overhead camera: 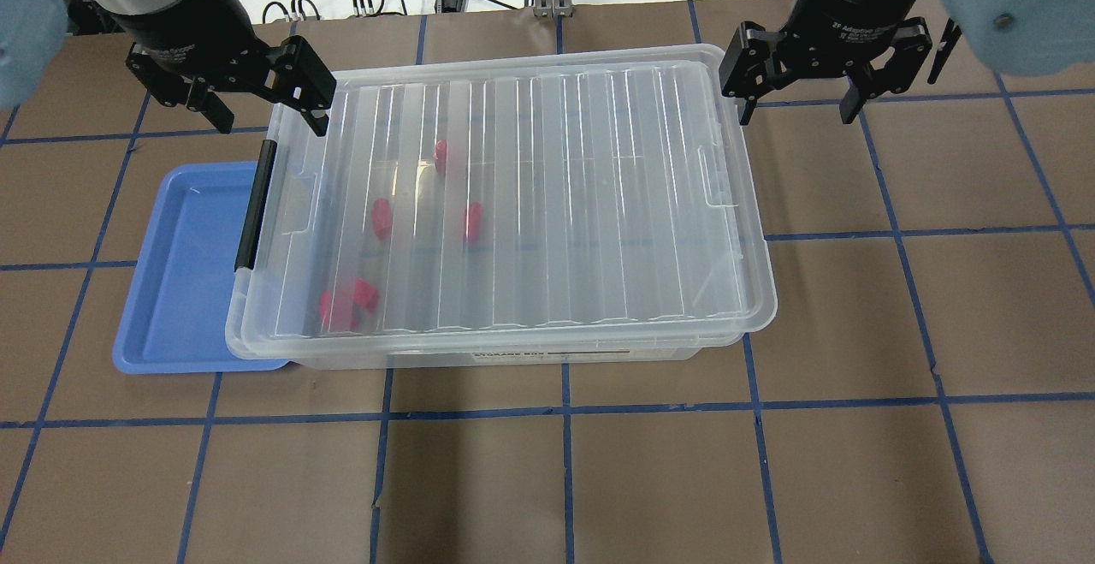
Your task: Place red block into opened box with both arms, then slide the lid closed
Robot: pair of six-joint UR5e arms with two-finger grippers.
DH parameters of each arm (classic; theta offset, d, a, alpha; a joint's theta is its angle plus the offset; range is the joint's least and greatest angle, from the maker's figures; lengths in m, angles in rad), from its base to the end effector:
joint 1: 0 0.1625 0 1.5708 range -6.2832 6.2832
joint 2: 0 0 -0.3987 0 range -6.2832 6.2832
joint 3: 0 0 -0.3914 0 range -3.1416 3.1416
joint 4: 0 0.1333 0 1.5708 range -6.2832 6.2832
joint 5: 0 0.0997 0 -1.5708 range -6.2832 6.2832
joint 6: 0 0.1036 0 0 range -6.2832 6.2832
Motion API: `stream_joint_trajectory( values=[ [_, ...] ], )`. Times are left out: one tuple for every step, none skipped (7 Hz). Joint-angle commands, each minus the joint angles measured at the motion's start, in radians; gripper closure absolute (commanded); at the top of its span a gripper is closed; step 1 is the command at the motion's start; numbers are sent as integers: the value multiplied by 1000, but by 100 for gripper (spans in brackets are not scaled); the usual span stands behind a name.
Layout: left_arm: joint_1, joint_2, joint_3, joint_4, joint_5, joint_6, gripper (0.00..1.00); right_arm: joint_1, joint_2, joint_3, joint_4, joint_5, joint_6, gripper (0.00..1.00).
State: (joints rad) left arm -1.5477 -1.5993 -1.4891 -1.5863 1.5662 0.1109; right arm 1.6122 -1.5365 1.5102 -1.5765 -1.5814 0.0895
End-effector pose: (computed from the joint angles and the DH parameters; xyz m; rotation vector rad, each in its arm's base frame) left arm -0.1221 -0.5087 0.4821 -0.1379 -3.1359 0.0595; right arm 0.1531 -0.5020 0.4709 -0.0756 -3.1318 0.0511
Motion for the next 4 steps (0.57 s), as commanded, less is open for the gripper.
stream_joint_trajectory(
  values=[
    [0, 2, -2, 0, 0, -2, 0, -3, -8, 13, -7, -8, 4, 0],
    [1, -4, 6, 0, 0, 3, 0, -2, -8, 13, -11, -6, 4, 0],
    [0, 1, 0, 0, 0, -2, 0, 0, -10, 15, -11, -5, 4, 0],
    [0, -4, 3, 0, 0, 0, 0, 0, -8, 15, -10, -5, 4, 0]
  ],
)
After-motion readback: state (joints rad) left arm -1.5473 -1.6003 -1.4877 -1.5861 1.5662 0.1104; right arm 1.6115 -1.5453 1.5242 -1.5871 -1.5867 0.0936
